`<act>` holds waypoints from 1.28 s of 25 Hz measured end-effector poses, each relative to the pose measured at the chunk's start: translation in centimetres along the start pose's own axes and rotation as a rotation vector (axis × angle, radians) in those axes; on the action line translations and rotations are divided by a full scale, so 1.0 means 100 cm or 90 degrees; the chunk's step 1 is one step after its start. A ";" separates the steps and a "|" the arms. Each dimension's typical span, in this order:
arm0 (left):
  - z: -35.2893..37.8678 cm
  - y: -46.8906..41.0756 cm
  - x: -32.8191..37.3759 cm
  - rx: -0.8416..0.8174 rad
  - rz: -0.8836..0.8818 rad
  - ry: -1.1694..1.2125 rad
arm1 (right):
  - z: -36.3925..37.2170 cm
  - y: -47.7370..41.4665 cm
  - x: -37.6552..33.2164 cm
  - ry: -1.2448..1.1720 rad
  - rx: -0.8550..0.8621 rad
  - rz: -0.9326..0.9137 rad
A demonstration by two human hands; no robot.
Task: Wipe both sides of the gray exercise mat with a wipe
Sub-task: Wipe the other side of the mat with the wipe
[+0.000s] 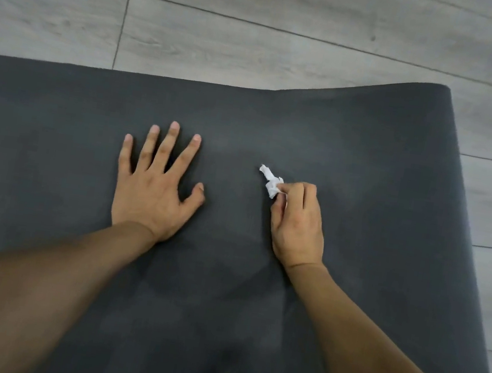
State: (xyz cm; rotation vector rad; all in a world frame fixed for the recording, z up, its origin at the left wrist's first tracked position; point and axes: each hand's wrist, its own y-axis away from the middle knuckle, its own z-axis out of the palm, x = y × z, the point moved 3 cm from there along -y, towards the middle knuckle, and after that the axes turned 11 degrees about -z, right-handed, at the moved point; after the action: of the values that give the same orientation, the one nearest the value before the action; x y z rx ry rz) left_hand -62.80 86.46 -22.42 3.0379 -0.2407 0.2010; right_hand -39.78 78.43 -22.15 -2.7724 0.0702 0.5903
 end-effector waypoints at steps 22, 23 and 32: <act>-0.002 -0.005 -0.001 0.003 0.002 -0.017 | 0.044 -0.155 -0.040 0.037 0.053 0.107; -0.002 -0.005 -0.001 0.005 0.002 -0.014 | 0.058 -0.147 -0.082 0.005 -0.018 -0.039; -0.003 -0.006 0.001 0.017 0.008 -0.020 | 0.002 -0.144 0.048 0.092 0.131 0.234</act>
State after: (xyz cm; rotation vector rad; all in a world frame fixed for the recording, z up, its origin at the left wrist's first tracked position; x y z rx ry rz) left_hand -62.66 87.11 -22.19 3.0681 -0.2610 0.1592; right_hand -33.85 92.24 -20.15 -2.6082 0.6449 0.4367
